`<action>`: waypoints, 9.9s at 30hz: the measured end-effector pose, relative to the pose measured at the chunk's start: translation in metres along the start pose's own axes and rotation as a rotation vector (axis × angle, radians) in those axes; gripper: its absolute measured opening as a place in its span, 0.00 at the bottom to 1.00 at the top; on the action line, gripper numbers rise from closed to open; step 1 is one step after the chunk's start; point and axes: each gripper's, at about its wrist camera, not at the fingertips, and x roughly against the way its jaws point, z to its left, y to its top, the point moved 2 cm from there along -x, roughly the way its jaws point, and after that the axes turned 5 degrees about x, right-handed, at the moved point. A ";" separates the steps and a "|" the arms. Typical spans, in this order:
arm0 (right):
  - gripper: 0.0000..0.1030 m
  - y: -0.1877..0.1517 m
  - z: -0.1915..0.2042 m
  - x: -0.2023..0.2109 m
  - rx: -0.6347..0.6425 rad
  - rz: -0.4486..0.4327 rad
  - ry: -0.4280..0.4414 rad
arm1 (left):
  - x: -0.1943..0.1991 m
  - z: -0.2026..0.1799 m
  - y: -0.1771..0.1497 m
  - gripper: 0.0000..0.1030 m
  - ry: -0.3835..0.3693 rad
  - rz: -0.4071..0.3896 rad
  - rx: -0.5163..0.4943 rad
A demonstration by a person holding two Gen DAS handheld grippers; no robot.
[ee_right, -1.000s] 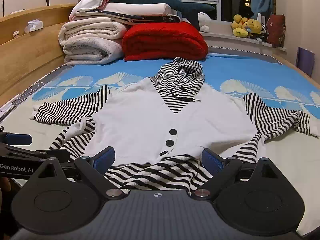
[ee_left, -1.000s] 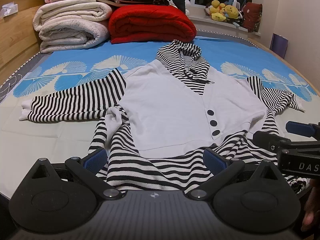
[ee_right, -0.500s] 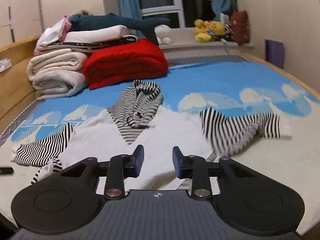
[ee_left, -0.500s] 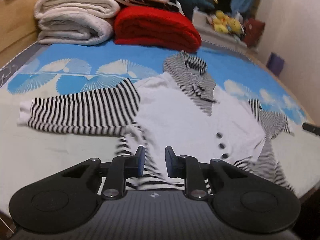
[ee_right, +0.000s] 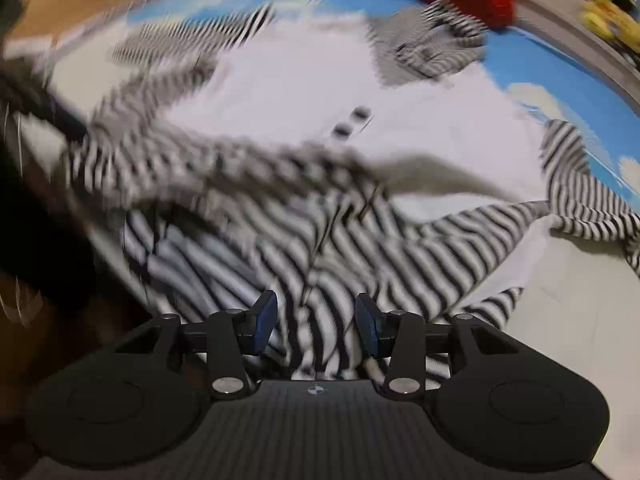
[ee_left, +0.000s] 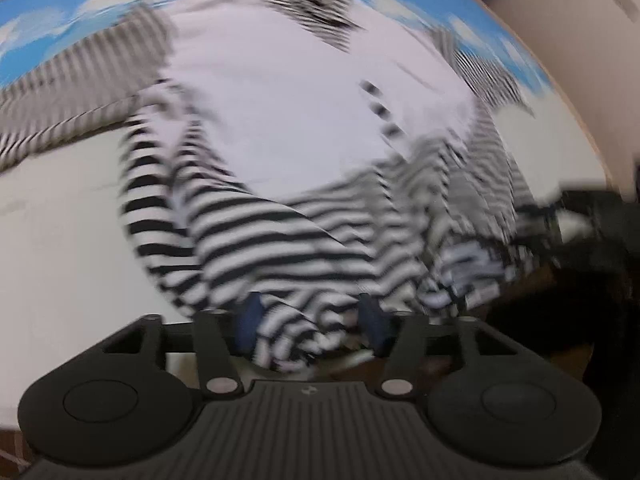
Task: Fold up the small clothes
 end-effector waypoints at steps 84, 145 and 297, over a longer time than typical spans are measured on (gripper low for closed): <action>0.18 -0.061 -0.140 0.062 -0.709 -0.170 -0.150 | -0.005 0.001 0.028 0.34 0.187 -0.152 0.061; 0.24 0.129 -0.111 0.103 -0.425 -0.600 -0.304 | 0.058 0.241 0.135 0.28 0.102 -0.511 0.407; 0.01 0.157 -0.227 -0.144 -0.875 -0.028 -0.072 | -0.034 0.124 0.289 0.42 0.365 -0.266 0.520</action>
